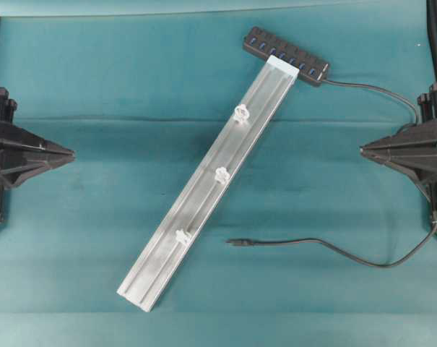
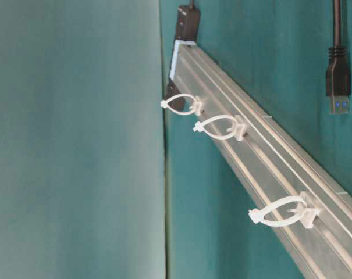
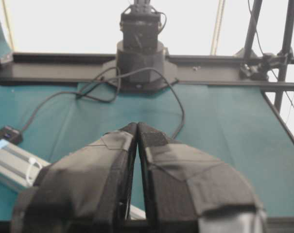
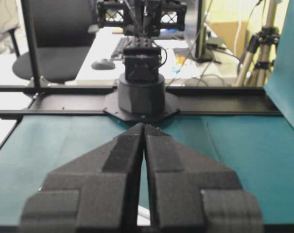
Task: Pass the USB cable through three rings with both arms.
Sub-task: 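Move the right gripper toward the black USB cable's plug end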
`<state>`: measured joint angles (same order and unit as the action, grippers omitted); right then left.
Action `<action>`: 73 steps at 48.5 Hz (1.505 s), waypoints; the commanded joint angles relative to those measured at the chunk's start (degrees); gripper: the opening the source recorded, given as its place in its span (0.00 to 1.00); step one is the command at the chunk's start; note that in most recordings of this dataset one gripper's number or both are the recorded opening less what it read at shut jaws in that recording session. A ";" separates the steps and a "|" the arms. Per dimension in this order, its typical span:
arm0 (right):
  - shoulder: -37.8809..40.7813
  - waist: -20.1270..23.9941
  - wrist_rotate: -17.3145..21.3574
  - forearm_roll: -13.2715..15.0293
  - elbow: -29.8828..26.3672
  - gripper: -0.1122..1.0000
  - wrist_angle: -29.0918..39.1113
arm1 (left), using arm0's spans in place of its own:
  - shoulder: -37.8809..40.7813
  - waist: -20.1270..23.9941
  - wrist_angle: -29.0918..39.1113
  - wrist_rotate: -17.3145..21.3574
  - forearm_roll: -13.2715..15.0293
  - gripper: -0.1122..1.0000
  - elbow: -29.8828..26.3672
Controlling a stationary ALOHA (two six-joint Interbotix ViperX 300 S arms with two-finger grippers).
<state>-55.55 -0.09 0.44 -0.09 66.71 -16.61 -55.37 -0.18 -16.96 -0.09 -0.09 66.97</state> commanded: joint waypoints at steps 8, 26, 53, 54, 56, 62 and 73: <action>5.63 -0.70 3.25 -5.36 -2.20 0.12 5.45 | 6.42 -1.58 1.32 -5.62 -0.88 0.14 -1.67; 22.85 0.18 7.12 -5.80 -14.50 0.10 29.36 | 9.58 -2.81 1.76 -6.33 -1.05 0.11 -4.22; 47.64 3.69 6.33 -5.62 -33.66 0.10 55.46 | 9.49 -2.81 2.55 -6.33 -1.05 0.11 -4.39; 47.99 3.69 6.33 -5.62 -33.84 0.11 55.46 | 9.49 -2.72 2.55 -6.33 -1.05 0.11 -4.39; 48.52 3.69 6.24 -5.54 -34.01 0.11 55.46 | 9.49 -2.72 2.55 -6.33 -1.05 0.11 -4.39; 49.83 3.60 6.68 -5.54 -34.54 0.14 55.63 | 9.49 -2.55 2.55 -6.33 -1.05 0.11 -4.48; 52.12 3.34 6.94 -5.36 -35.42 0.60 57.83 | 9.58 -2.55 2.55 -6.42 -1.05 0.11 -4.48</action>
<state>-4.31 3.25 6.94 -5.54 32.17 41.04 -45.97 -2.90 -14.15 -6.50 -1.05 63.98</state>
